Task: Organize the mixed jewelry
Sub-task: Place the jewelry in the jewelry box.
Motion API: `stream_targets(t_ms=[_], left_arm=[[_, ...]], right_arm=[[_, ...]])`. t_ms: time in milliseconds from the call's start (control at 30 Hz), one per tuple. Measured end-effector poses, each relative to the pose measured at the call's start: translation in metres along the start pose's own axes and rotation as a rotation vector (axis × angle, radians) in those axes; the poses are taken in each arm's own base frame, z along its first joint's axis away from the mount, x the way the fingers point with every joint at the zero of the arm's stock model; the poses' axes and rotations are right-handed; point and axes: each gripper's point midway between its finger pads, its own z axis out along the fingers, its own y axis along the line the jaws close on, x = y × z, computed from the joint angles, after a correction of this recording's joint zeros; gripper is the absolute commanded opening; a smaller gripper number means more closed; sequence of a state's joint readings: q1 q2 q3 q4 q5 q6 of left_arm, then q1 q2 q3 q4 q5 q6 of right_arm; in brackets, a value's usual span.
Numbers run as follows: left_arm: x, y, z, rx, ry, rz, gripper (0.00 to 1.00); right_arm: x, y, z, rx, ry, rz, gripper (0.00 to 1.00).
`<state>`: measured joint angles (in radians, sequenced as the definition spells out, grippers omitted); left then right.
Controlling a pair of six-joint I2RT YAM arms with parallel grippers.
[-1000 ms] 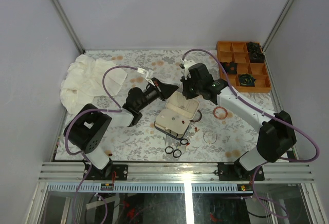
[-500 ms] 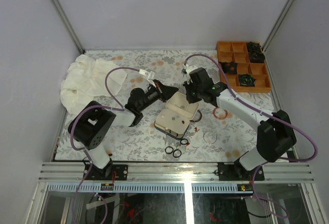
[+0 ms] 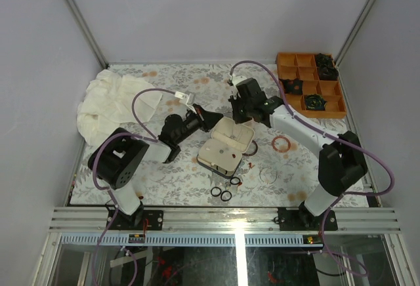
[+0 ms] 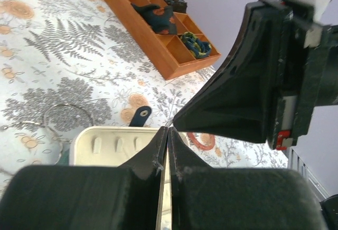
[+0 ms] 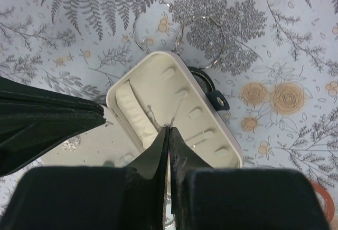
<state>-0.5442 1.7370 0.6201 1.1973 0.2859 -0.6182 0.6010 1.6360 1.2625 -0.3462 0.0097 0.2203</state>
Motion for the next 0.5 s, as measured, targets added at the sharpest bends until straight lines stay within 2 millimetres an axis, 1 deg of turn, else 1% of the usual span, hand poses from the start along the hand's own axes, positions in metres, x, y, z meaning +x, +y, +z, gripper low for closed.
stream_targets(t_ms=[167,300,500], left_arm=[[-0.004,0.018,-0.007,-0.044,-0.014,-0.002,0.00],[-0.008,0.029,-0.012,-0.067,-0.028,-0.007,0.00],[-0.013,0.039,-0.018,-0.083,-0.052,-0.020,0.00]], right_arm=[[-0.013,0.002,0.010,-0.002,-0.009,0.000,0.00],[-0.011,0.001,0.022,0.003,0.014,0.000,0.00],[-0.007,-0.002,0.039,0.011,0.045,0.002,0.00]])
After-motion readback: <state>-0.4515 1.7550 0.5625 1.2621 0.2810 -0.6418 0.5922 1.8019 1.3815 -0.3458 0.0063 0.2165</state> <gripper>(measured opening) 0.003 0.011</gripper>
